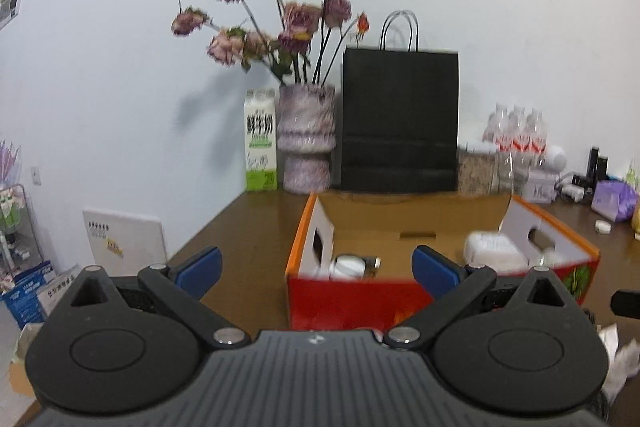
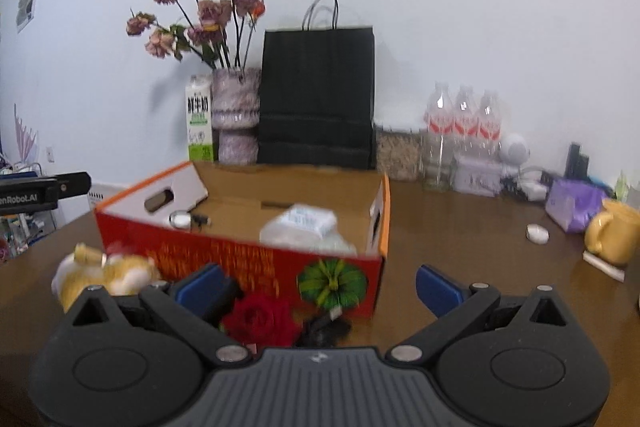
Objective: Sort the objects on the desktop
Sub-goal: 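Grasp the crumpled white tissue with the right tool while the left tool grasps a yellow sponge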
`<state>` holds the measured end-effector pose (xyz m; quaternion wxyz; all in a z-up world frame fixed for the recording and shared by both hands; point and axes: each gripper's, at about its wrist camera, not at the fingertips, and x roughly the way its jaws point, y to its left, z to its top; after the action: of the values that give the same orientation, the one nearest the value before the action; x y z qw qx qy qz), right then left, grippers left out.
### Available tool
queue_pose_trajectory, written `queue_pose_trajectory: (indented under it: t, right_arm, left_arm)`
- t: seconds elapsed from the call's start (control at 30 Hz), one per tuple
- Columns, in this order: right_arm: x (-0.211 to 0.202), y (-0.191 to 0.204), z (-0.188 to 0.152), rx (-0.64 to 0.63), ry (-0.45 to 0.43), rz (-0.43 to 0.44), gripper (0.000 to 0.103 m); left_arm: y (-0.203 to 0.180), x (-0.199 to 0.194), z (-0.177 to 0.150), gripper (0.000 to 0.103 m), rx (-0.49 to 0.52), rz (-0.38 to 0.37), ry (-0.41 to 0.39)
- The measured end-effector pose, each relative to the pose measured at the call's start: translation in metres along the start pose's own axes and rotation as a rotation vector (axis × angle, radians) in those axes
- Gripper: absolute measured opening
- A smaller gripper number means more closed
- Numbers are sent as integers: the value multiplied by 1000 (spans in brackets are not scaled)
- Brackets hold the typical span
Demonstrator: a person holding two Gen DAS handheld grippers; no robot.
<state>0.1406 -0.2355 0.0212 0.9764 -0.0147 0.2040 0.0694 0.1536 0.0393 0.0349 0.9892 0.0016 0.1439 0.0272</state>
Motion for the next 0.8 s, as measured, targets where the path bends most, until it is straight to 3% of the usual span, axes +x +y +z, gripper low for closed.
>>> queue_pose_trajectory:
  t: [0.2, 0.33, 0.57, 0.63, 0.8]
  right_arm:
    - [-7, -6, -33, 19, 78, -40, 103]
    - [-7, -8, -46, 24, 124, -45, 103]
    - [-13, -12, -50, 15, 123, -81, 101]
    - [-14, -17, -50, 24, 127, -90, 99]
    - [-12, -30, -55, 55, 158, -95, 79]
  left_arm:
    - [11, -12, -27, 103, -44, -5, 77]
    - [13, -12, -29, 103, -37, 5, 83]
    - [13, -10, -28, 103, -34, -5, 84]
    - [14, -9, -28, 103, -37, -1, 88]
    - [12, -6, -27, 97, -33, -10, 93]
